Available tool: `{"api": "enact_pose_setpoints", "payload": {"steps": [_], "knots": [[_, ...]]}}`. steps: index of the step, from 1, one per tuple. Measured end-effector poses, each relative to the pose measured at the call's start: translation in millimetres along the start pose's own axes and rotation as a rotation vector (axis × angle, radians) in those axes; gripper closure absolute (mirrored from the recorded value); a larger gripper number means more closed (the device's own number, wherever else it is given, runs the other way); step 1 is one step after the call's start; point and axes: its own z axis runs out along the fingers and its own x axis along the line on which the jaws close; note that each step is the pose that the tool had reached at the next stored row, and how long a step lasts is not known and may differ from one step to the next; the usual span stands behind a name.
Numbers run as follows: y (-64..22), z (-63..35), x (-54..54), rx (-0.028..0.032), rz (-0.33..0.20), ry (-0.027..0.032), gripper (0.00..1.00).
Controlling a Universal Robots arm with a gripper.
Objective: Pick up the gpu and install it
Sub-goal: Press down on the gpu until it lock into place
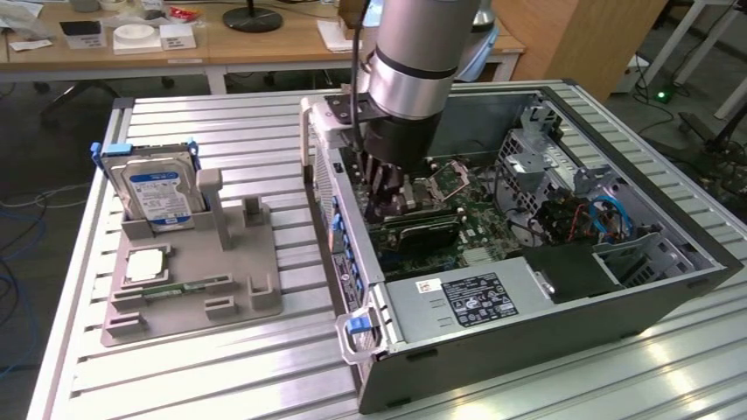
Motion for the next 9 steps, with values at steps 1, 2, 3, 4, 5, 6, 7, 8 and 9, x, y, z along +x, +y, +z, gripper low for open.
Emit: {"api": "enact_pose_setpoints", "payload": {"steps": [1, 2, 3, 4, 5, 6, 7, 8, 9], "knots": [[-1.3, 0.2, 0.2, -0.0002, -0.002, 0.0002, 0.89], [-2.8, 0.3, 0.4, -0.0003, -0.004, 0.0003, 0.89], [-4.1, 0.5, 0.5, -0.0004, -0.006, 0.0004, 0.89], [-5.6, 0.5, 0.7, -0.0004, -0.007, 0.0005, 0.89], [-7.3, 0.6, 1.0, -0.0006, -0.009, 0.0007, 0.89], [-9.1, 0.8, 1.2, -0.0006, -0.011, 0.0007, 0.89], [-11.2, 1.0, 1.5, -0.0007, -0.012, 0.0009, 0.89], [-13.7, 1.2, 1.8, -0.0008, -0.015, 0.0009, 0.89], [-16.6, 1.4, 2.2, -0.0009, -0.017, 0.0011, 0.89]]}}
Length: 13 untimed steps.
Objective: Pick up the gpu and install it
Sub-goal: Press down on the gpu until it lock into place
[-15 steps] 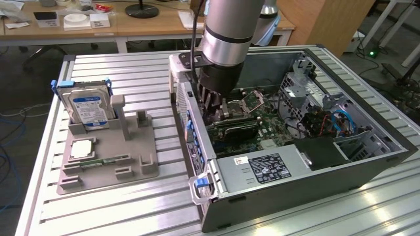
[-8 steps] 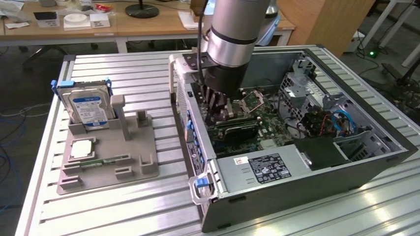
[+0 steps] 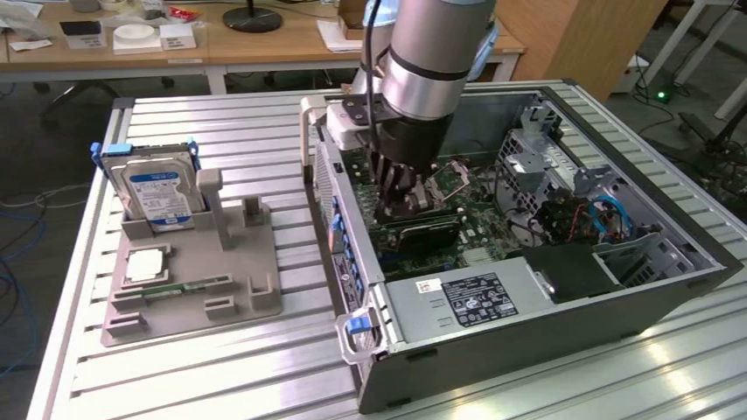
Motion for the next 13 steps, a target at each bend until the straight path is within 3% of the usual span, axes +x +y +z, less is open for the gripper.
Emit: {"api": "enact_pose_setpoints", "payload": {"steps": [5, 7, 13], "knots": [[-13.7, 1.9, 2.0, -0.0003, -0.012, 0.0004, 0.89], [-17.9, 3.7, 2.7, 0.0038, -0.011, 0.0013, 0.89], [-20.5, 8.8, 3.2, 0.0116, 0.025, 0.0017, 0.89]]}}
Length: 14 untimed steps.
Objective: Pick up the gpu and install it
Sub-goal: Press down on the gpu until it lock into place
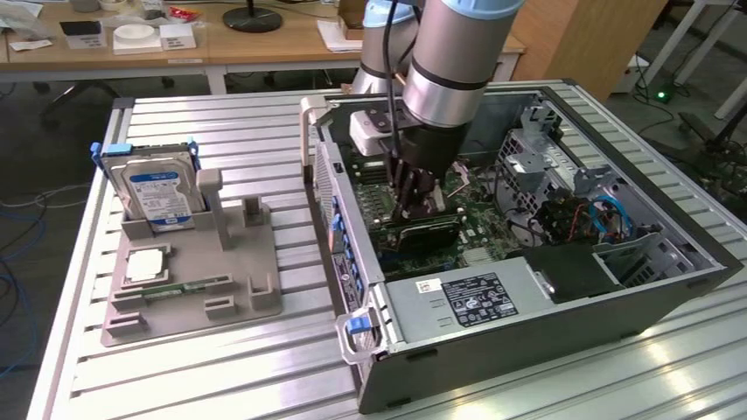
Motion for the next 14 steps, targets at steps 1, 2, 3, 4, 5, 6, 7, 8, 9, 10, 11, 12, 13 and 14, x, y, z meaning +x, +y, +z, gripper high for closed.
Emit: {"api": "enact_pose_setpoints", "payload": {"steps": [1, 2, 3, 4, 5, 6, 7, 8, 9, 10, 11, 12, 13, 14], "knots": [[-0.4, 0.4, 0.0, 0.0005, 0.008, 0.0004, 0.89], [-1.0, 1.0, 0.1, 0.0011, 0.014, 0.0005, 0.89], [-2.1, 1.4, 0.1, 0.0018, 0.018, 0.0008, 0.89], [-4.2, 1.7, 0.2, 0.002, 0.02, 0.001, 0.89], [-6.6, 2.0, 0.4, 0.0022, 0.021, 0.0011, 0.89], [-9.3, 2.1, 0.7, 0.0024, 0.022, 0.0013, 0.89], [-12.2, 2.3, 1.0, 0.0024, 0.023, 0.0014, 0.89], [-15.1, 2.4, 1.3, 0.0024, 0.023, 0.0016, 0.89], [-17.8, 2.5, 1.6, 0.0025, 0.024, 0.002, 0.89], [-19.4, 2.6, 1.8, 0.0025, 0.025, 0.0033, 0.89], [-20.0, 2.8, 1.9, 0.0026, 0.027, 0.005, 0.89], [-20.3, 2.9, 1.9, 0.0026, 0.03, 0.0061, 0.89], [-20.4, 3.1, 1.9, 0.0027, 0.035, 0.0079, 0.89], [-20.8, 3.3, 2.0, 0.0027, 0.039, 0.0098, 0.89]]}}
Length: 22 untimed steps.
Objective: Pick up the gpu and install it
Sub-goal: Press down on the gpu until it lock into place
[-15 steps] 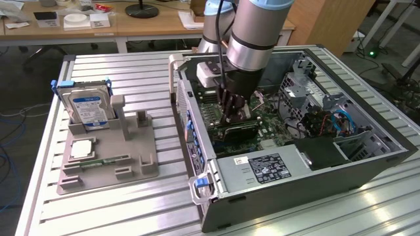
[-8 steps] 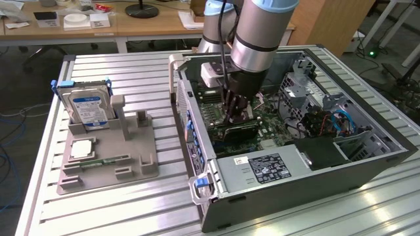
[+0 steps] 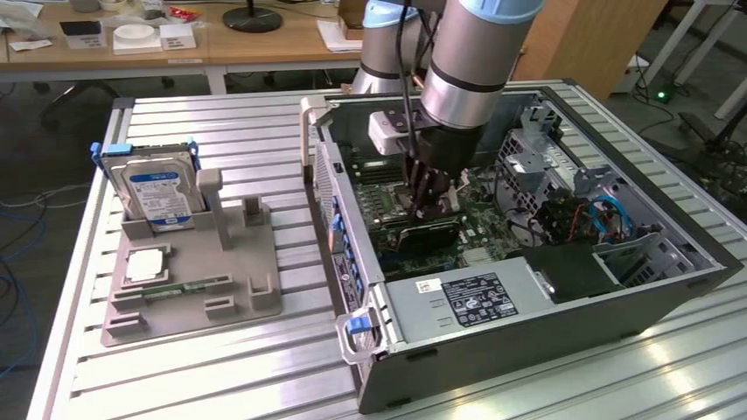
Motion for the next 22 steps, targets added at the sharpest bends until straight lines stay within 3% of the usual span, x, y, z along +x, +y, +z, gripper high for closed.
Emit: {"api": "enact_pose_setpoints", "payload": {"steps": [9, 13, 22], "knots": [[-12.0, 2.1, 1.0, -0.0005, 0.022, 0.0122, 0.89], [-19.5, 2.6, 0.9, -0.0003, 0.023, 0.013, 0.89], [-19.6, 5.3, 0.9, -0.0005, 0.023, 0.0132, 0.89]]}}
